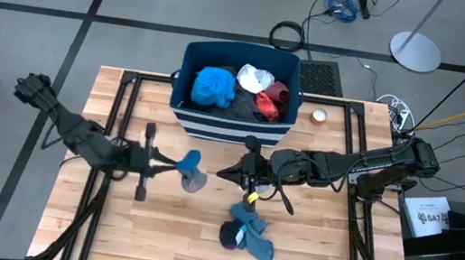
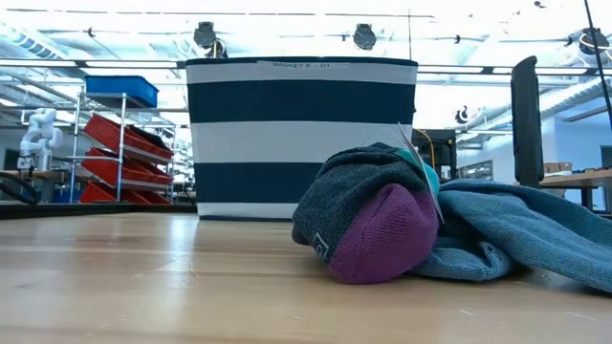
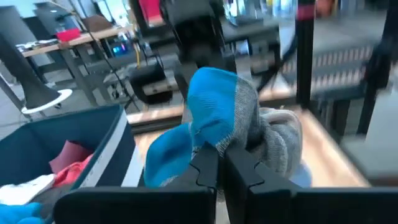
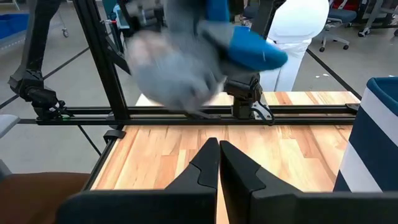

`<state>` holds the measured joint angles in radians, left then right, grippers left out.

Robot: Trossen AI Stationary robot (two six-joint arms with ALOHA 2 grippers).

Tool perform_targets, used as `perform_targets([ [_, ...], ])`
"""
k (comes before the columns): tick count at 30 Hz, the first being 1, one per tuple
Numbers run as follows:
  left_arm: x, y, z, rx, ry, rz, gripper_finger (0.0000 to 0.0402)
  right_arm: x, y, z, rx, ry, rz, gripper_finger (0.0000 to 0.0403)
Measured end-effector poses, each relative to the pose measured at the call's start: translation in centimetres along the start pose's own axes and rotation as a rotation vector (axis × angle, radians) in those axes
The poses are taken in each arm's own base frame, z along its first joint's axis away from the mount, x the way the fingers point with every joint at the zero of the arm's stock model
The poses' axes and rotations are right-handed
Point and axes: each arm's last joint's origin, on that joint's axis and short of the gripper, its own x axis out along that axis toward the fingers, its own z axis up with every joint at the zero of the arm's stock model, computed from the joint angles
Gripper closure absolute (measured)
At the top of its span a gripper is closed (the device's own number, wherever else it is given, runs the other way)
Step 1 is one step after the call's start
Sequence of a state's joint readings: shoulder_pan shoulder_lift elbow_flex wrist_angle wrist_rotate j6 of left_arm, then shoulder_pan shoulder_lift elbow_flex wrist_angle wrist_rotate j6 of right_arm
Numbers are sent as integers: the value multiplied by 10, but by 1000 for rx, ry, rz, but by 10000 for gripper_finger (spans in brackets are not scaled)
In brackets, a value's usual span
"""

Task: Sort clothes
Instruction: Put the blue and gray sock into the blue laundry bin

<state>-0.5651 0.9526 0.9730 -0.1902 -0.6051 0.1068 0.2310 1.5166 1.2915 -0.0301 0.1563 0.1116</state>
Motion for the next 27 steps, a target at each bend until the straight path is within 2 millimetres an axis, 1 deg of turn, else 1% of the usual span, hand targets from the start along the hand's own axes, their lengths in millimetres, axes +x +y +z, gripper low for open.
perform_targets([
  [3, -2, 0, 3, -62, -29, -4, 391, 0, 0, 0, -3, -3, 0, 403],
  [7, -2, -2, 3, -58, -23, -10, 391, 2, 2, -2, -42, 4, 7, 403],
  [13, -2, -1, 2, -52, -21, -9, 391, 15, 10, -13, -118, 31, 26, 403],
  [18, -2, -1, 2, -47, -15, -9, 391, 28, 14, -16, -214, -31, 33, 397],
  [22, -2, -1, -1, -32, 9, 6, 391, 32, 18, -18, -329, -52, 24, 364],
  [27, -2, 1, -5, -12, 48, 88, 391, 30, 25, -18, -431, -52, -67, 296],
])
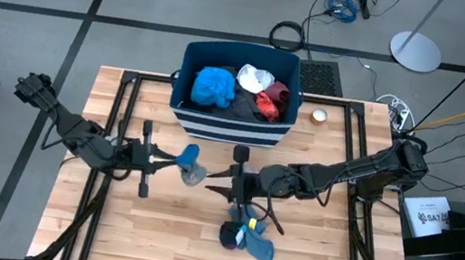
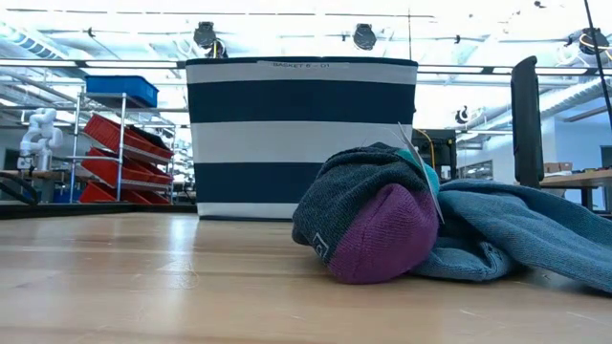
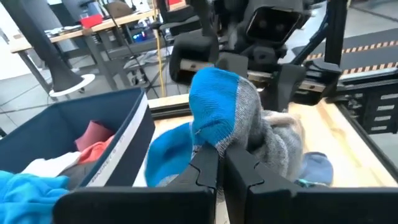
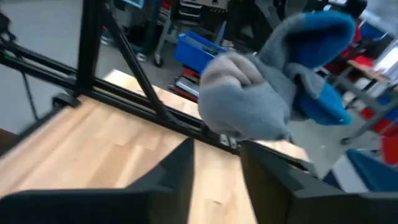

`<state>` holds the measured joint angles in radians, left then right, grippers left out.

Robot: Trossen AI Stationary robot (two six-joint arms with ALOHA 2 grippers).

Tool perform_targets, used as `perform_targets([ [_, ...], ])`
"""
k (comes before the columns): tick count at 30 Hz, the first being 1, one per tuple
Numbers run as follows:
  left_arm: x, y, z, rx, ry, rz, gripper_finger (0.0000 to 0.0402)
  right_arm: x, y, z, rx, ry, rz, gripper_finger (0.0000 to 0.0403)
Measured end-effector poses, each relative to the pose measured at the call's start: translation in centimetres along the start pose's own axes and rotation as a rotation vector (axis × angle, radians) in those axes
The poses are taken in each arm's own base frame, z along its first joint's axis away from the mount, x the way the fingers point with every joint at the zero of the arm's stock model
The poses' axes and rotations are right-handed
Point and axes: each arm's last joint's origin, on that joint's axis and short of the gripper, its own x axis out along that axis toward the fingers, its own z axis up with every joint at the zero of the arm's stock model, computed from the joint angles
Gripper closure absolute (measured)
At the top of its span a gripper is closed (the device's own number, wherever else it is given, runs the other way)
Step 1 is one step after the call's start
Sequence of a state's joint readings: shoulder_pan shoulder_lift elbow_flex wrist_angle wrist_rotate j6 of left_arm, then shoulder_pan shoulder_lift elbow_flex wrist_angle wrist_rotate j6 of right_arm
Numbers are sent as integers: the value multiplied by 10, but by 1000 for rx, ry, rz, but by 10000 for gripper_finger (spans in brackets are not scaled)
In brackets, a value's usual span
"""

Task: Sort clothes
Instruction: Put the blue and gray sock into the blue laundry bin

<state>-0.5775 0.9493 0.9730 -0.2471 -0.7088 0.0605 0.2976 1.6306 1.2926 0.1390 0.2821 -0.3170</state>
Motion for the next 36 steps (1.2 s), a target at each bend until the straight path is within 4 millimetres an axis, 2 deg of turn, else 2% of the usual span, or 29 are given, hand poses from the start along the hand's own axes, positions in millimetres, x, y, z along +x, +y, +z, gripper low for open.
perform_targets([
  [4, 0, 0, -1, 3, 5, 0, 391, -2, 6, 2, -64, 4, -17, 233],
  [9, 0, 0, -1, 0, 4, 1, 391, -2, 6, 4, -64, -12, -22, 163],
  [15, 4, -3, -2, -39, 18, 2, 391, 2, 8, 2, -78, -30, -24, 109],
  [23, 10, -8, -4, -32, 30, 1, 391, 12, 12, -1, -178, -62, -43, 102],
  [30, 10, -8, -5, -47, 34, 1, 391, 10, 10, 1, -207, -39, -141, 103],
  [36, 10, -8, -4, -57, 29, 2, 391, 9, 12, 2, -217, -43, -134, 103],
])
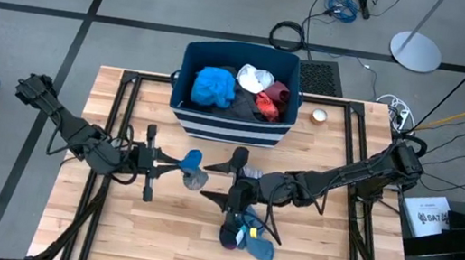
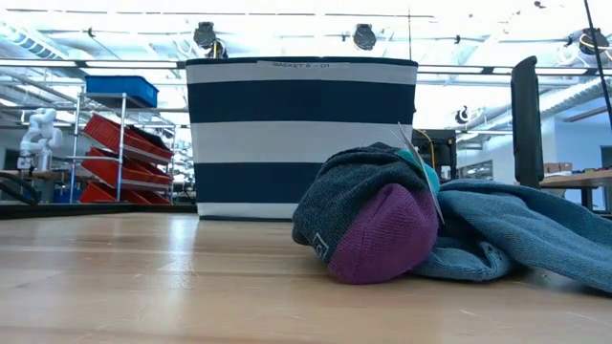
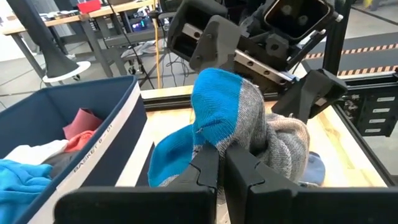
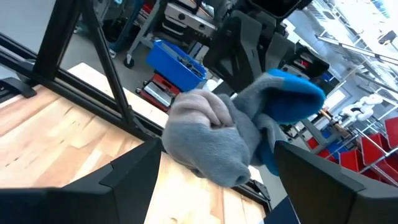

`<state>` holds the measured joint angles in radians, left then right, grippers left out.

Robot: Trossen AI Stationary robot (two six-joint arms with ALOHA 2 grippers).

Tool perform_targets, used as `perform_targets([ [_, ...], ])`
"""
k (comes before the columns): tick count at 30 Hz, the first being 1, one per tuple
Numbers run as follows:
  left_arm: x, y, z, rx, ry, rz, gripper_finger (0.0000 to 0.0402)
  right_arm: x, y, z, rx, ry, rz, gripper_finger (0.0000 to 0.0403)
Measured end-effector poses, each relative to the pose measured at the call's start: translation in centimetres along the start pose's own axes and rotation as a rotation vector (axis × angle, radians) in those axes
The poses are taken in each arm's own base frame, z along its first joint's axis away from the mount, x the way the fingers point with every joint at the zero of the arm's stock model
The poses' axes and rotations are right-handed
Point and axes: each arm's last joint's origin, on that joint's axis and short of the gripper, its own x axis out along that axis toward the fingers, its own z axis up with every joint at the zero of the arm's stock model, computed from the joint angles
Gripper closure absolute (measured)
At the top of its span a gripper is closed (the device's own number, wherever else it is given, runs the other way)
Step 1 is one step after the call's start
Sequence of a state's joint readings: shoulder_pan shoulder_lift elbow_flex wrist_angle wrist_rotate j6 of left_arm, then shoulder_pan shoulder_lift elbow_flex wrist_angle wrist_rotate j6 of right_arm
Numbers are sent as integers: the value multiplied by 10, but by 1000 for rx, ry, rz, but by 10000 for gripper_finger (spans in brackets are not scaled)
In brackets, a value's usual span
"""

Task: Sort clothes
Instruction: Put the blue and gray sock into the blue laundry bin

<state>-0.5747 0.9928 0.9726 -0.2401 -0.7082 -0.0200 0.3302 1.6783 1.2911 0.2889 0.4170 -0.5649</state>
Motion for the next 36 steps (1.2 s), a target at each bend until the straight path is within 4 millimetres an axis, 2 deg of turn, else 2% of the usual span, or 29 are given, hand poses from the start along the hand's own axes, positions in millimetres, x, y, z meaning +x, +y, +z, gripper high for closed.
perform_targets([
  [8, 5, -1, 0, -8, -2, 13, 391, 1, 0, -1, 5, -2, -3, 104],
  [13, 9, -2, -2, 1, 9, 20, 391, 1, 0, 0, 9, -11, -8, 127],
  [16, 10, -1, -2, -2, 10, 28, 391, 1, 0, 0, 10, -12, -9, 162],
  [22, 11, 0, -2, -1, 10, 30, 391, 1, 0, 0, 7, -7, -5, 258],
  [32, 11, -2, -2, 8, 11, -46, 391, 1, 2, -2, -4, 14, 7, 390],
  [36, 11, -2, -2, 54, 11, -47, 391, 1, 2, -2, -5, 15, 8, 395],
])
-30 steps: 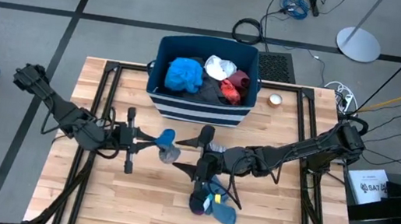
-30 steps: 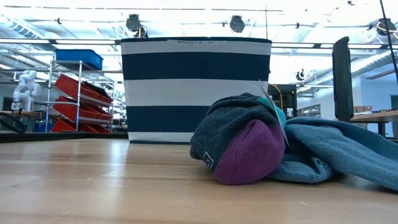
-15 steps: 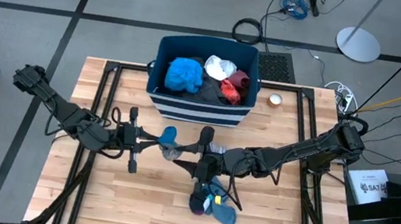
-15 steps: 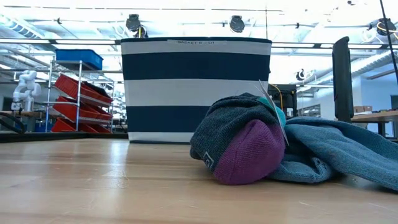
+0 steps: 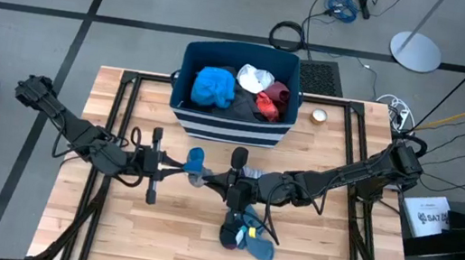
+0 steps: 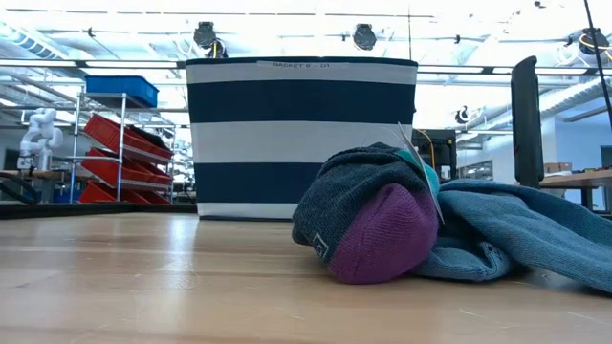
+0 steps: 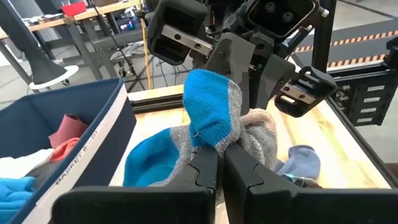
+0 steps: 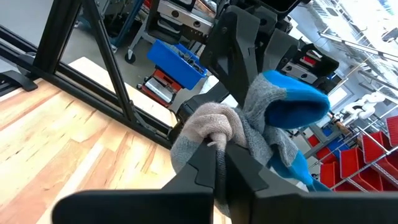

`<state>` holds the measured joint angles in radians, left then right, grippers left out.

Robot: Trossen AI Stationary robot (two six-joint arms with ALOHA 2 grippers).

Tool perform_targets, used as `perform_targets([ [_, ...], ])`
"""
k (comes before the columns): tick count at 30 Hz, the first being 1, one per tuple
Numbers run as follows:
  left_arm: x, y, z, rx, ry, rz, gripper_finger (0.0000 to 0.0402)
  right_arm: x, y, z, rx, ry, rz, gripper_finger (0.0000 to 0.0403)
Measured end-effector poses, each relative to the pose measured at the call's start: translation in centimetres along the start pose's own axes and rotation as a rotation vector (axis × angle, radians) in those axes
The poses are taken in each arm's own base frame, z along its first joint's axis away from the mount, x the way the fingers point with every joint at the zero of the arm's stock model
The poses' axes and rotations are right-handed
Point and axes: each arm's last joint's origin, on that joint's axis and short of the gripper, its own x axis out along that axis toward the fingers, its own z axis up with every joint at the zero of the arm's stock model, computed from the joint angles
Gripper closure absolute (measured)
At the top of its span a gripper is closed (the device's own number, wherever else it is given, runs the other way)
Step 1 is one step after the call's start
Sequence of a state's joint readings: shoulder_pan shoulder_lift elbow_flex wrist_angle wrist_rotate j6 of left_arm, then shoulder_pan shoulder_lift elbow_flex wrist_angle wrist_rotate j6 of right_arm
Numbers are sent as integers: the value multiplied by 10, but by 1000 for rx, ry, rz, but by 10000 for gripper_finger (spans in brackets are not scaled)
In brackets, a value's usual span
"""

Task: Sort clothes
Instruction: Put the blue and gray sock into the blue laundry bin

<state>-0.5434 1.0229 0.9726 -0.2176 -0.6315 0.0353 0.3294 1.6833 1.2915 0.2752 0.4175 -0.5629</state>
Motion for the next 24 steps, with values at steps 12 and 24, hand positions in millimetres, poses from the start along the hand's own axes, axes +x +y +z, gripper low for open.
perform_targets([
  [12, 0, 0, -4, 0, 36, -3, 309, 0, 0, 0, 0, 1, -1, 401],
  [24, -12, 8, -4, 2, 44, -2, 260, 0, -3, -3, -55, 75, -100, 402],
])
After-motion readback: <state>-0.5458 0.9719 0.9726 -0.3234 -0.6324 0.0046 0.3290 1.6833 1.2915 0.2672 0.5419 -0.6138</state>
